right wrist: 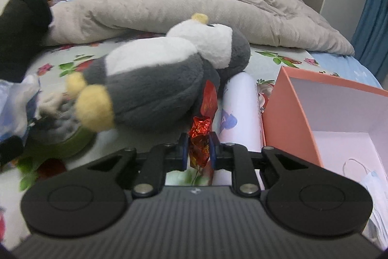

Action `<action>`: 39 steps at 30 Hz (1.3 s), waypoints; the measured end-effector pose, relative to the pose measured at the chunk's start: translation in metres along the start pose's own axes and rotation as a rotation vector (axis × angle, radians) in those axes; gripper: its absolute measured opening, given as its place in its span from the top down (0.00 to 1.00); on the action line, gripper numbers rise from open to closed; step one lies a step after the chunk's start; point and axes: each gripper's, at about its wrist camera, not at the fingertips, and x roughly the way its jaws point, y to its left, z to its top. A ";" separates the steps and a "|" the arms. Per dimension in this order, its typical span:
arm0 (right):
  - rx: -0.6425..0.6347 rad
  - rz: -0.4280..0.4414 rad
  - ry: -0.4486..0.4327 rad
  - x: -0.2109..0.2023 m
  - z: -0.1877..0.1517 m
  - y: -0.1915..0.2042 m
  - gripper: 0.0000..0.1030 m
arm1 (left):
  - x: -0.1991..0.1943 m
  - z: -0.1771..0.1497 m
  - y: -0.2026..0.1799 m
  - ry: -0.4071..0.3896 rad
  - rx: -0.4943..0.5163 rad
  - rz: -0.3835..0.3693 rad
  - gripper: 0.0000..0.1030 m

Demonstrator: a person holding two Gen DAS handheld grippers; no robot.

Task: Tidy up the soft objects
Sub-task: 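Grasp the red wrapped candy with the right gripper while the left grasps the blue tissue packet, then lift the candy and tissue packet toward the pink box with both grippers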

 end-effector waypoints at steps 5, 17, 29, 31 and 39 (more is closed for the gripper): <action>-0.024 0.044 -0.006 -0.035 -0.012 0.002 0.80 | -0.042 -0.015 -0.008 0.022 0.006 -0.016 0.92; -0.109 0.101 -0.027 -0.121 -0.055 0.003 0.80 | -0.123 -0.059 -0.031 0.058 0.033 -0.056 0.93; -0.250 0.145 -0.009 -0.179 -0.120 -0.004 0.80 | -0.169 -0.093 -0.047 0.120 0.015 -0.101 0.93; -0.275 0.139 0.005 -0.182 -0.130 -0.005 0.80 | -0.171 -0.096 -0.049 0.127 0.011 -0.105 0.92; -0.356 0.154 0.058 -0.187 -0.160 -0.007 0.79 | -0.164 -0.108 -0.055 0.201 -0.032 -0.137 0.91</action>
